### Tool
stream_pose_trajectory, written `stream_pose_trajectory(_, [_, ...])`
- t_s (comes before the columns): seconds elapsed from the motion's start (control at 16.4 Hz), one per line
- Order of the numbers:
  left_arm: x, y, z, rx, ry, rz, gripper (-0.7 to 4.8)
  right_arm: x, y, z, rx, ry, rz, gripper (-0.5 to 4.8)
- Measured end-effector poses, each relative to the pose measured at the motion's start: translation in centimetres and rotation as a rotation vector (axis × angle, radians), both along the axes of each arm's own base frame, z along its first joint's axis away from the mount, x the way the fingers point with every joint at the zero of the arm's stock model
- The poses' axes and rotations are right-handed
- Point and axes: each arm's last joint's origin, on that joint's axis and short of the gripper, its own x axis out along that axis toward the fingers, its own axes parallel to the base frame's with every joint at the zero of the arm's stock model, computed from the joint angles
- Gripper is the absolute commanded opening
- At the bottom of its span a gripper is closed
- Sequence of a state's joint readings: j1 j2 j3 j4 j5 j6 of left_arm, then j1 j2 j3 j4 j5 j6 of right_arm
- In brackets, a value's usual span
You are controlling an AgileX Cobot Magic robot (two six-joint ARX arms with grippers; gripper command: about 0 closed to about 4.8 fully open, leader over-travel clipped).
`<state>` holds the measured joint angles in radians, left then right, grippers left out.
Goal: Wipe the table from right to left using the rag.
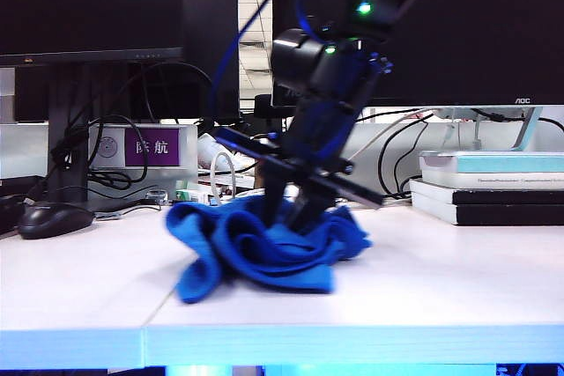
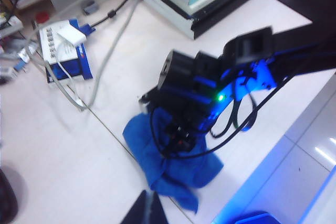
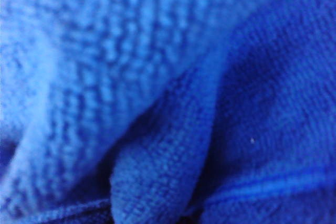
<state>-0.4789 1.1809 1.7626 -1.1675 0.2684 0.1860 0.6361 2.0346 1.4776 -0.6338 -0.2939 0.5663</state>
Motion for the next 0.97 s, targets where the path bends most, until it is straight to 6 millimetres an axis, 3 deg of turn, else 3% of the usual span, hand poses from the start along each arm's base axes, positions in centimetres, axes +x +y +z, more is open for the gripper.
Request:
stream_pose_trajectory(0.49, [-2.6, 1.3, 0.8, -0.033, -0.03, 0.014, -0.05, -1.3, 4.7, -1.1, 0.172, -0.018, 0.012, -0.06])
stream_pose_trajectory(0.97, [-2.7, 1.4, 0.7, -0.023, -0.011, 0.014, -0.05, -1.6, 6.5, -1.4, 0.252, -0.021, -0.04, -0.06])
